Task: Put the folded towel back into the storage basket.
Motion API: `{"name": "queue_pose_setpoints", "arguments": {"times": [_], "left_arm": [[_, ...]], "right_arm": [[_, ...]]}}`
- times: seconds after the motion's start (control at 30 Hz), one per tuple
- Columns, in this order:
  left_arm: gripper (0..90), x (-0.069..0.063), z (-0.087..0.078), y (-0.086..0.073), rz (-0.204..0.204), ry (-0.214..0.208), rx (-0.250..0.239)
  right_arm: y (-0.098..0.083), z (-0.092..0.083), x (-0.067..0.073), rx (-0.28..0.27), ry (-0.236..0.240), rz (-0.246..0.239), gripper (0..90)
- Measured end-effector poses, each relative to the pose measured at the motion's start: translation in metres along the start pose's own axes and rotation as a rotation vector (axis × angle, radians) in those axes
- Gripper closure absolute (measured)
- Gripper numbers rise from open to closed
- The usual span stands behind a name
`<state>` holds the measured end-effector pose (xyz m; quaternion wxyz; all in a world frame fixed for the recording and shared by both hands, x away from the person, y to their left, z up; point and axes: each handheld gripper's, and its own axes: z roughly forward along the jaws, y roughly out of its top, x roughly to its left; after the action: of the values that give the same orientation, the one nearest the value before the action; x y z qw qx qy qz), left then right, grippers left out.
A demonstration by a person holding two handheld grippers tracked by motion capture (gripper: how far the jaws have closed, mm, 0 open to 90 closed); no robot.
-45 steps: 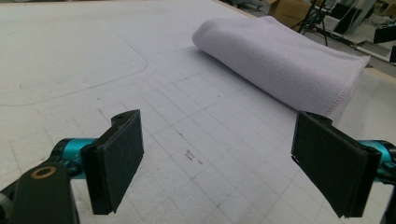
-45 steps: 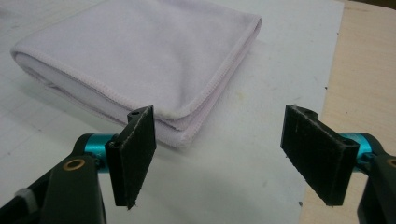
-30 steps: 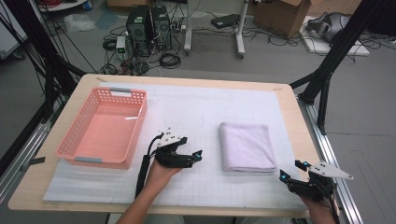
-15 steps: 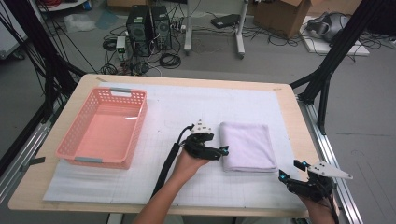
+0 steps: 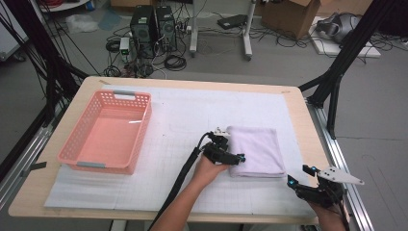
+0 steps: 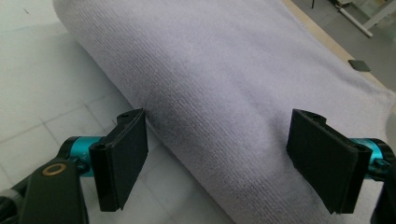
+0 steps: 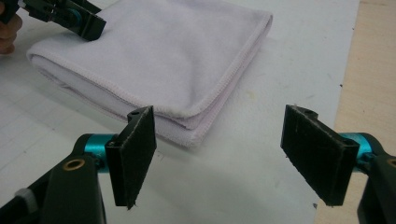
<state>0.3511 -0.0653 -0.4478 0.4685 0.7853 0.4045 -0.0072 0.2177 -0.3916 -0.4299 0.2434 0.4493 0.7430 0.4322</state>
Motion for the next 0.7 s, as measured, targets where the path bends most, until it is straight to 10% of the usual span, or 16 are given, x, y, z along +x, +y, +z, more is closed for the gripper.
{"name": "queue_pose_setpoints", "arguments": {"times": [0.17, 0.43, 0.7], "left_arm": [[26.5, 0.0, 0.002, -0.001, 0.006, -0.012, 0.011], [68.1, 0.004, -0.003, -0.004, -0.004, -0.09, -0.008], [73.2, 0.013, -0.018, -0.01, -0.025, -0.127, -0.038]], "right_arm": [[0.0, 0.0, 0.001, 0.004, 0.002, -0.001, 26.0], [0.0, 0.0, 0.0, -0.003, -0.001, 0.002, 26.0], [-0.001, -0.001, -0.001, 0.003, -0.003, 0.002, 26.0]]}}
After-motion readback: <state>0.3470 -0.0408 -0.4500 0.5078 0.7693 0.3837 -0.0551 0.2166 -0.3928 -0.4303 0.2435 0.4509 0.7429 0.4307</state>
